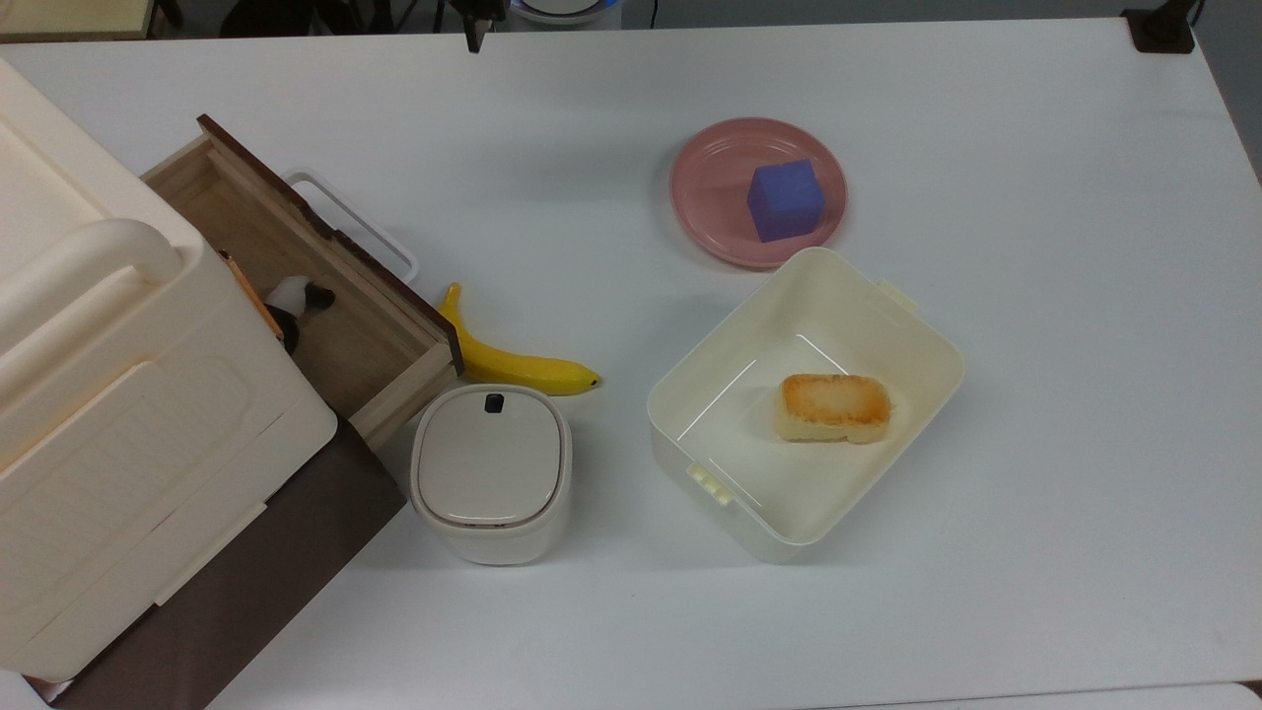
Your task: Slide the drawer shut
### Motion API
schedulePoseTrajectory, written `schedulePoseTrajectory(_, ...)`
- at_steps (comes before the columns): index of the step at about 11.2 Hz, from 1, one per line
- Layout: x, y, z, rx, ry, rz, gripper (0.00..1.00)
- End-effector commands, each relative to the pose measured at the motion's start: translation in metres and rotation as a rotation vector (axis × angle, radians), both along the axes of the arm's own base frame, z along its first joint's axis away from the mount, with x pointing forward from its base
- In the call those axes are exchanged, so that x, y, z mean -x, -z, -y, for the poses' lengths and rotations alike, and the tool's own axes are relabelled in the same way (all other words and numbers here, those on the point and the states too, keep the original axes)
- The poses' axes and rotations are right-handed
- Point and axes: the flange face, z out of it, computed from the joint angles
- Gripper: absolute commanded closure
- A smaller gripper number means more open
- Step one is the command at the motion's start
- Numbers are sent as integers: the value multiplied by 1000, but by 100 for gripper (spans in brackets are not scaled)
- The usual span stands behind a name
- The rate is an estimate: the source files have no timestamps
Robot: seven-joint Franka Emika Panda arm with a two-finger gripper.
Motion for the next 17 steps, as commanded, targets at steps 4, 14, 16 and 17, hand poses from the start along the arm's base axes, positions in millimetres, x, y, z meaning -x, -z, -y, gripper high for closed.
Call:
schedulePoseTrajectory(4, 9, 46, 4, -50, -11, -127, 96)
schedulePoseTrajectory(14, 8, 157, 6, -30, -36, -132, 100)
schedulePoseTrajectory(16, 1, 191, 9, 32, 3, -131, 100)
schedulePoseTrajectory(17, -8, 201, 11, 43, 32, -95, 100)
